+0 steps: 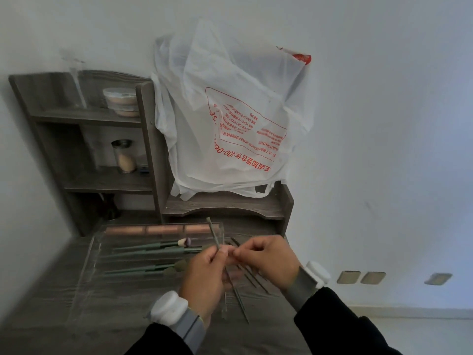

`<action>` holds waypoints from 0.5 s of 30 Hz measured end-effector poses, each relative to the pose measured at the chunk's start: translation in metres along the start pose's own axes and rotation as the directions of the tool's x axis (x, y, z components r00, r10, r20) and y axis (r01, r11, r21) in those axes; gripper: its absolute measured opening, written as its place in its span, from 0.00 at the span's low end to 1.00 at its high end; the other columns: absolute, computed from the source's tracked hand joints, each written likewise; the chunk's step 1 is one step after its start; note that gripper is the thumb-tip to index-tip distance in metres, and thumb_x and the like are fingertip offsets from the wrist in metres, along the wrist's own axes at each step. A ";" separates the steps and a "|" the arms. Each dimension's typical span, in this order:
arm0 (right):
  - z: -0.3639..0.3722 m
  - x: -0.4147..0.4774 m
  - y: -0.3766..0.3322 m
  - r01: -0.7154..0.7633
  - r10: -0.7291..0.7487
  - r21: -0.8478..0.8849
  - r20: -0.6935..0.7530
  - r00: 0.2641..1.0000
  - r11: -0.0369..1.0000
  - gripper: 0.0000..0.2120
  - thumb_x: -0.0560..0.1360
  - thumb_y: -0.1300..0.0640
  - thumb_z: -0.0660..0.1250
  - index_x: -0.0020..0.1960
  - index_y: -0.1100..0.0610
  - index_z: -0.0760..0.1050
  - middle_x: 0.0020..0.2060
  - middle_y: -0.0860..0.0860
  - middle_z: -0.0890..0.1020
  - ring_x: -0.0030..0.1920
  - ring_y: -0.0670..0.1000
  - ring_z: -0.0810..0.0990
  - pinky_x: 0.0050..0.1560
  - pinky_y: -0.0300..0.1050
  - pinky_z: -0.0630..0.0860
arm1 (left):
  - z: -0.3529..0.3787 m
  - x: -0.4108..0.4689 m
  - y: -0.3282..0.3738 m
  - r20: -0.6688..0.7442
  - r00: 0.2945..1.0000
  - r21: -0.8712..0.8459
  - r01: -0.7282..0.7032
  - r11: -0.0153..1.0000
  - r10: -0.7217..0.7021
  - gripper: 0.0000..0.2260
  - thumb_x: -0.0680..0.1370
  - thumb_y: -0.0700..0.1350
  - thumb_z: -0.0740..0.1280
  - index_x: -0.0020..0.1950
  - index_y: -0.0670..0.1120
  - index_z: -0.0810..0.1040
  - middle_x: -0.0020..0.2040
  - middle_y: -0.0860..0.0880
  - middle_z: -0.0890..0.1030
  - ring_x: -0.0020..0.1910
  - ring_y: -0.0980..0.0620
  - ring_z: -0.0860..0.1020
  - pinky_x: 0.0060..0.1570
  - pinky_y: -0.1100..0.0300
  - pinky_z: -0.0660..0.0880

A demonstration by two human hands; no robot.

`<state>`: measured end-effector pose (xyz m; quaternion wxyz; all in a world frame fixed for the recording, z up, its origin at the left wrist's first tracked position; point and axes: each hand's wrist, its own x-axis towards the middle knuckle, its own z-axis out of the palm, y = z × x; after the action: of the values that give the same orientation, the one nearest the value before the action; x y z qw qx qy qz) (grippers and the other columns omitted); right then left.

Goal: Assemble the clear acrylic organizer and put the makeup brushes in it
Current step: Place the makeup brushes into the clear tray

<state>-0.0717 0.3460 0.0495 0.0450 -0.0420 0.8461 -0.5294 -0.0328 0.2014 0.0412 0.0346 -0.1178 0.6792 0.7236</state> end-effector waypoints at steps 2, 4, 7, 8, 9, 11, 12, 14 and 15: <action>-0.011 0.022 0.011 -0.103 0.087 -0.089 -0.164 0.983 0.991 0.05 0.70 0.52 0.74 0.36 0.50 0.84 0.30 0.47 0.84 0.29 0.45 0.78 0.36 0.42 0.79 | -0.008 0.002 0.001 -0.002 0.999 -0.022 0.052 0.998 -0.052 0.12 0.84 0.46 0.59 0.52 0.46 0.81 0.42 0.45 0.87 0.38 0.46 0.85 0.34 0.57 0.78; -0.017 0.043 0.027 -0.220 0.159 -0.395 -0.183 0.970 0.892 0.07 0.70 0.51 0.68 0.39 0.53 0.83 0.34 0.48 0.85 0.38 0.50 0.84 0.43 0.43 0.81 | -0.013 0.003 0.001 0.007 0.997 -0.001 0.077 0.997 -0.077 0.12 0.83 0.47 0.59 0.53 0.46 0.81 0.41 0.44 0.87 0.38 0.44 0.85 0.38 0.53 0.79; -0.005 0.064 0.047 -0.252 0.208 -0.635 -0.145 0.967 0.730 0.11 0.73 0.54 0.63 0.46 0.59 0.82 0.45 0.55 0.85 0.50 0.59 0.84 0.46 0.43 0.77 | -0.017 0.001 0.004 0.012 0.997 0.025 0.072 0.997 -0.072 0.11 0.83 0.47 0.60 0.52 0.47 0.82 0.41 0.43 0.86 0.37 0.45 0.85 0.38 0.53 0.79; 0.000 0.066 0.050 -0.267 0.221 -0.657 -0.154 0.963 0.706 0.12 0.74 0.55 0.64 0.51 0.59 0.82 0.50 0.56 0.84 0.53 0.59 0.83 0.48 0.44 0.76 | -0.018 0.001 0.005 0.016 0.998 0.031 0.064 0.997 -0.065 0.11 0.83 0.47 0.61 0.52 0.46 0.82 0.41 0.43 0.86 0.36 0.45 0.84 0.37 0.54 0.78; 0.007 0.069 0.053 -0.272 0.223 -0.682 -0.162 0.961 0.679 0.13 0.76 0.55 0.64 0.56 0.59 0.81 0.54 0.57 0.83 0.56 0.59 0.82 0.50 0.46 0.75 | -0.021 0.002 0.005 0.015 0.998 0.036 0.059 0.998 -0.060 0.11 0.83 0.46 0.61 0.52 0.46 0.82 0.41 0.43 0.86 0.35 0.45 0.84 0.36 0.55 0.77; 0.013 0.070 0.057 -0.273 0.232 -0.720 -0.159 0.960 0.638 0.14 0.77 0.56 0.63 0.59 0.59 0.79 0.57 0.58 0.82 0.58 0.59 0.81 0.52 0.46 0.74 | -0.024 0.005 0.005 0.020 0.998 0.043 0.060 0.997 -0.061 0.11 0.83 0.47 0.61 0.51 0.45 0.82 0.41 0.43 0.86 0.35 0.46 0.84 0.36 0.56 0.75; 0.013 0.071 0.057 -0.273 0.238 -0.734 -0.156 0.959 0.621 0.14 0.77 0.55 0.64 0.60 0.59 0.79 0.58 0.58 0.82 0.58 0.59 0.80 0.53 0.46 0.74 | -0.026 0.006 0.004 0.017 0.998 0.045 0.063 0.997 -0.064 0.11 0.83 0.46 0.61 0.51 0.45 0.82 0.41 0.43 0.86 0.36 0.45 0.84 0.36 0.56 0.76; 0.009 0.068 0.053 -0.257 0.234 -0.756 -0.141 0.962 0.602 0.15 0.76 0.54 0.65 0.60 0.59 0.79 0.58 0.57 0.82 0.59 0.58 0.80 0.53 0.45 0.75 | -0.029 0.008 0.002 0.013 0.997 0.046 0.073 0.996 -0.073 0.11 0.83 0.46 0.60 0.52 0.44 0.82 0.41 0.42 0.86 0.36 0.45 0.84 0.36 0.56 0.76; 0.005 0.066 0.053 -0.228 0.219 -0.774 -0.118 0.968 0.591 0.15 0.76 0.53 0.66 0.59 0.59 0.80 0.59 0.57 0.82 0.59 0.58 0.81 0.54 0.45 0.75 | -0.029 0.009 0.001 0.019 0.996 0.042 0.085 0.996 -0.085 0.12 0.83 0.45 0.59 0.52 0.44 0.81 0.42 0.42 0.86 0.36 0.45 0.84 0.36 0.56 0.77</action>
<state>-0.1376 0.3568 -0.0021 0.0839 0.0518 0.9902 -0.0990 -0.0379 0.1714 0.0391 0.0747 -0.1385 0.6878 0.7087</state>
